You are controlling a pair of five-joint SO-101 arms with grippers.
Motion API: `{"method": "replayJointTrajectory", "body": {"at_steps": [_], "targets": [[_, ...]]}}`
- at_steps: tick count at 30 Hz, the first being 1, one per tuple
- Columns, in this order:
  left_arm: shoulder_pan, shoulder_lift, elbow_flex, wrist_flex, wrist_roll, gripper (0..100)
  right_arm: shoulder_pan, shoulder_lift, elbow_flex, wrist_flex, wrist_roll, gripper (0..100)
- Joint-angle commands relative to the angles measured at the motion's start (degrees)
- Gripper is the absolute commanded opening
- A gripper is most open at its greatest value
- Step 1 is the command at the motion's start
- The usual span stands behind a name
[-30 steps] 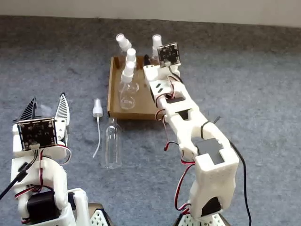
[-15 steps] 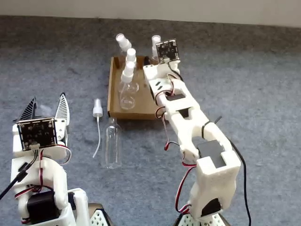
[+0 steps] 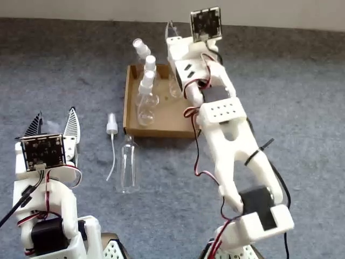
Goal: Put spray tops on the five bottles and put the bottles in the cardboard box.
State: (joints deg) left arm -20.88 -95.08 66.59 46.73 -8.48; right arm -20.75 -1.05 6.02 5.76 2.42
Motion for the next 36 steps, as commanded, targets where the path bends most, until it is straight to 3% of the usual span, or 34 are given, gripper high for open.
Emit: {"method": "replayJointTrajectory", "body": {"at_steps": [1,8,11,16,20,27,31,36], "targets": [[0.66,1.10,-0.31,-1.32,0.44,22,-3.74,-8.75,-6.20,10.86,-0.35,20.7],[0.57,2.07,-1.45,-2.02,-0.09,21,-11.38,-19.65,3.47,31.16,-0.09,20.0],[0.40,7.78,-5.49,-1.49,-1.41,21,-15.16,-22.81,10.15,33.27,0.00,12.3],[-4.00,25.89,-21.67,8.35,-1.58,21,-23.87,-26.59,20.62,33.36,-0.35,1.3],[-7.52,42.33,-38.55,16.79,-5.36,22,-30.46,-26.68,27.74,33.36,-2.02,3.0],[-14.73,66.77,-63.60,27.25,-8.88,22,-31.78,-23.08,31.16,38.02,-20.04,17.2],[-18.51,75.12,-69.58,27.25,-8.97,22,-31.78,-18.33,25.98,45.58,-25.85,21.4],[-19.82,78.99,-70.99,26.90,-9.05,22,-32.40,-9.45,19.30,46.55,-26.73,21.4]]}}
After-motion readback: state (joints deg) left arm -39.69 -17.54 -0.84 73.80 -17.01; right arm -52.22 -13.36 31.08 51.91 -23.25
